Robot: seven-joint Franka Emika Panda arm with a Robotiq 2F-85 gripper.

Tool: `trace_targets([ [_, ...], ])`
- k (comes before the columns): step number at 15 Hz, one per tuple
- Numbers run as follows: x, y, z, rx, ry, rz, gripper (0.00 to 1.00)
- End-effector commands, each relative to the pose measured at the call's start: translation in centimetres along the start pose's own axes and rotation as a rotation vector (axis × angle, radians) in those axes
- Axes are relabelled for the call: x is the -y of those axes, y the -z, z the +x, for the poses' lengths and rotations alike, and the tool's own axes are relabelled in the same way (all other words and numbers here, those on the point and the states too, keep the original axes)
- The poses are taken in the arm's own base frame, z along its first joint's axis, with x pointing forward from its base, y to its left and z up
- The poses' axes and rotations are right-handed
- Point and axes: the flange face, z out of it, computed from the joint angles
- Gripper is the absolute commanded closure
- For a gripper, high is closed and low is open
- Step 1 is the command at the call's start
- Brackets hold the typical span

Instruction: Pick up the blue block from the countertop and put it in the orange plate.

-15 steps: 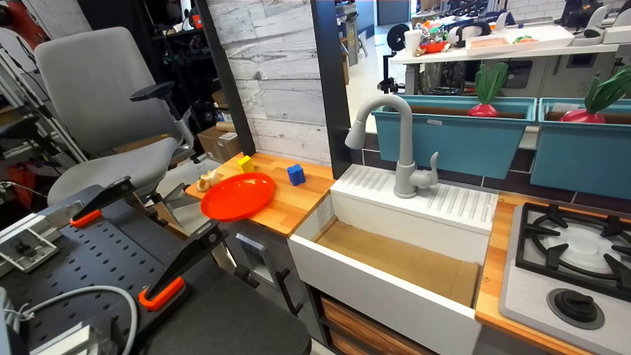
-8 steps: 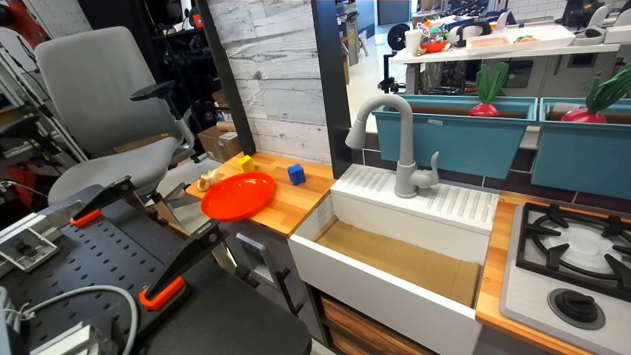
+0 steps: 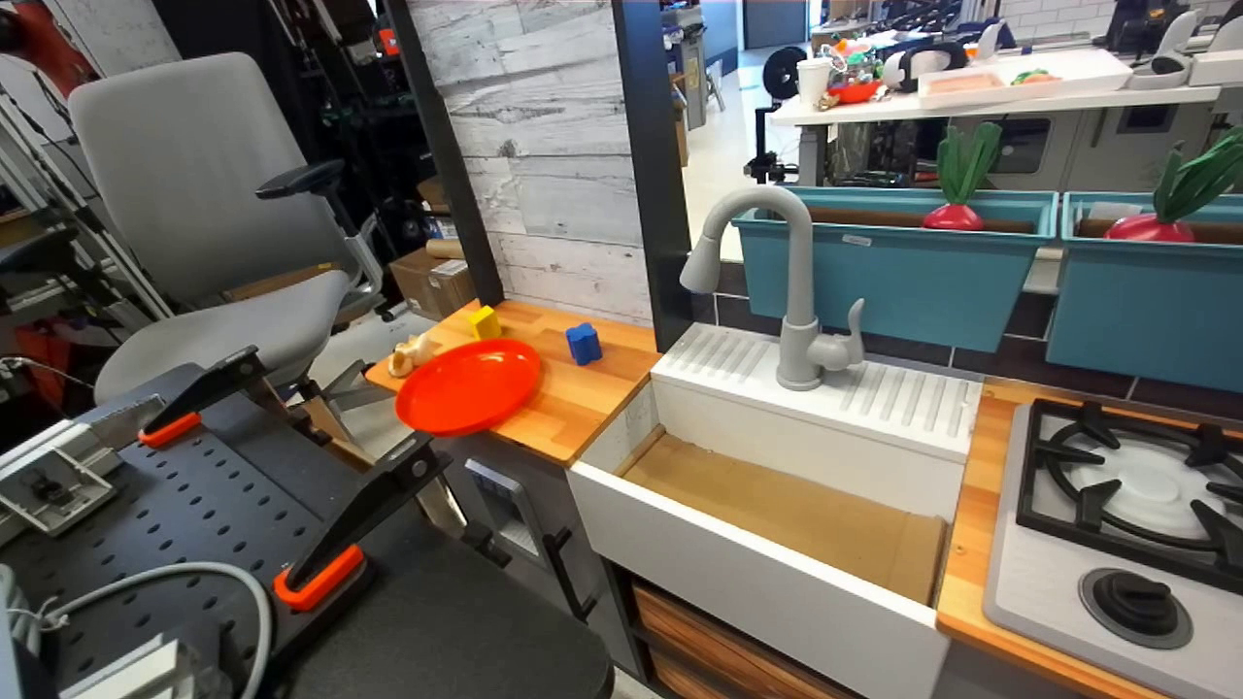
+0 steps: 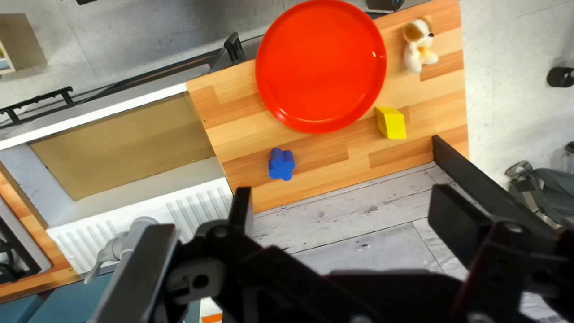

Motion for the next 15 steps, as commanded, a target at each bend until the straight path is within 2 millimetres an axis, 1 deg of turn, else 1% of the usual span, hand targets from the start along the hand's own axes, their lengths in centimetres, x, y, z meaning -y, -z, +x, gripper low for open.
trace_targets([
  [1, 0.0, -0.1, 0.3, 0.001, -0.003, 0.0, 0.0],
  [4, 0.2, 0.3, 0.6, -0.009, -0.007, 0.004, 0.0],
  [7, -0.7, -1.7, 0.8, -0.01, -0.016, -0.014, 0.0],
  [11, -2.7, -6.4, 1.9, 0.02, -0.047, -0.028, 0.0],
  [15, -4.2, -12.3, 2.6, 0.034, -0.087, -0.032, 0.0],
])
